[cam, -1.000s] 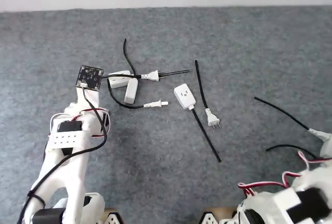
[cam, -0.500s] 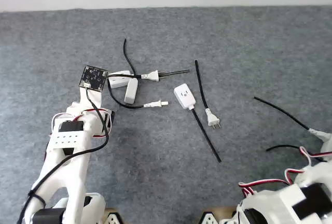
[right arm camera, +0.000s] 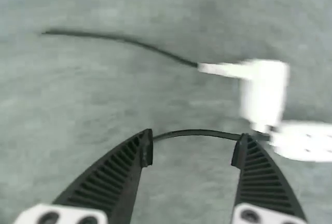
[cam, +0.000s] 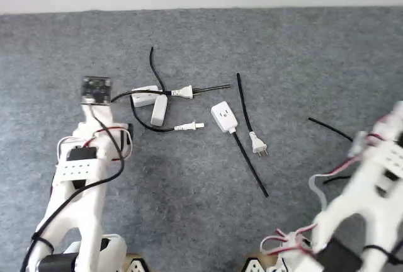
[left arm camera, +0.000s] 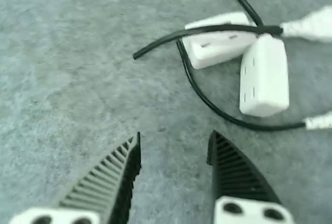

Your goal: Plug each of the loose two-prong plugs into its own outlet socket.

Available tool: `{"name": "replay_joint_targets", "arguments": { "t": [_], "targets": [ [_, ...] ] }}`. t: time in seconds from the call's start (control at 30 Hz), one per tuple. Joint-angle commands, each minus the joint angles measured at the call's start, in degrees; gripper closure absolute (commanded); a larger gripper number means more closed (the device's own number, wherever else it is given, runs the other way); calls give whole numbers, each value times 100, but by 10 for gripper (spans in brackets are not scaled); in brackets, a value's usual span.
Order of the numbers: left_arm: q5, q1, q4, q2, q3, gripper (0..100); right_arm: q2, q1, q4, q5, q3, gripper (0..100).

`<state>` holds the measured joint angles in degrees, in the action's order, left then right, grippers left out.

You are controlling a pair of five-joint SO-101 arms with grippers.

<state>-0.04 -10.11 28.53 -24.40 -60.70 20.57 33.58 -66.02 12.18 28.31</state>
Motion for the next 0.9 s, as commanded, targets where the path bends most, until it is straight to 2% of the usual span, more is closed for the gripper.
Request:
{"name": "replay_joint_targets", "arguments": {
  "t": [0.0, 0.17, 0.37, 0.77, 0.87],
  "targets": [
    [448, -158, -202, -105, 57, 797, 655, -1165, -330, -62, -211, 756],
    [800, -466, -211, -105, 163, 797, 884, -2703, 136, -26, 220, 830],
    [1196, -870, -220, -97, 295, 797, 488, -3785, 1446, 202, 791, 824],
    [1178, -905, -325, -97, 286, 797, -1516, -4523, 4084, 193, 1011, 826],
    [1178, -905, -325, -97, 286, 797, -1974, -4673, 4462, 193, 897, 826]
  ]
}}
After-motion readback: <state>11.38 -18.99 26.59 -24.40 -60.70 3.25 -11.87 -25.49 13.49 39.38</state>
